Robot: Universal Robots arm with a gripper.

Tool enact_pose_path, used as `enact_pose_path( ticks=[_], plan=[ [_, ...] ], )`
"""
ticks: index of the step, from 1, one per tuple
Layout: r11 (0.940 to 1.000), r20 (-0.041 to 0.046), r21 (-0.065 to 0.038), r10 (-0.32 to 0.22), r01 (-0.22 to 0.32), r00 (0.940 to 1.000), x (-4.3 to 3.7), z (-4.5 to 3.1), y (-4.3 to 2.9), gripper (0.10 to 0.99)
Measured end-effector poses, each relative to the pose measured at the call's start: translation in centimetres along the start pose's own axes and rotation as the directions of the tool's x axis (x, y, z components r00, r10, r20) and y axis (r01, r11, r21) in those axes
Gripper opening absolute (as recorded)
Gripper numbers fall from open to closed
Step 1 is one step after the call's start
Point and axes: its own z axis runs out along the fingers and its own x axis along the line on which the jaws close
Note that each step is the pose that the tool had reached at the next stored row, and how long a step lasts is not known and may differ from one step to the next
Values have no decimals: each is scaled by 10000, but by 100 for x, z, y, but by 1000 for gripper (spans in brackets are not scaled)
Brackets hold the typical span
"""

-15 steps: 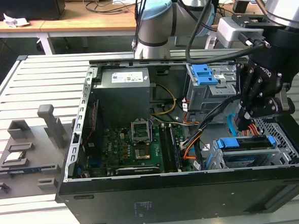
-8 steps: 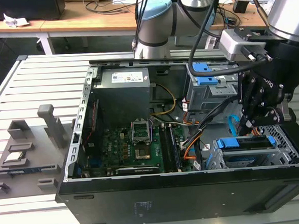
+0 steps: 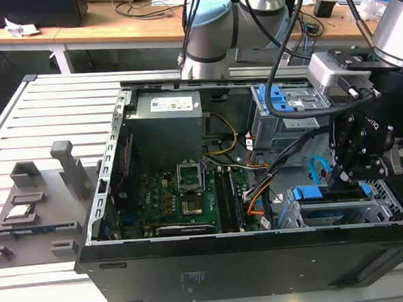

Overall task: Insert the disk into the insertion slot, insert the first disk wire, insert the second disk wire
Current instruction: 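Insert the second disk wire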

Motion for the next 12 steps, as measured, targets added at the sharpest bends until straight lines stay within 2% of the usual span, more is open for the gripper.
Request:
enact_pose_path(
  ticks=[6, 12],
  plan=[
    [10000, 0, 0, 0, 0, 10000, -2, 15, -40, 102],
    [10000, -4, 0, 3, -3, 10000, -4, 42, -43, 102]
  ],
)
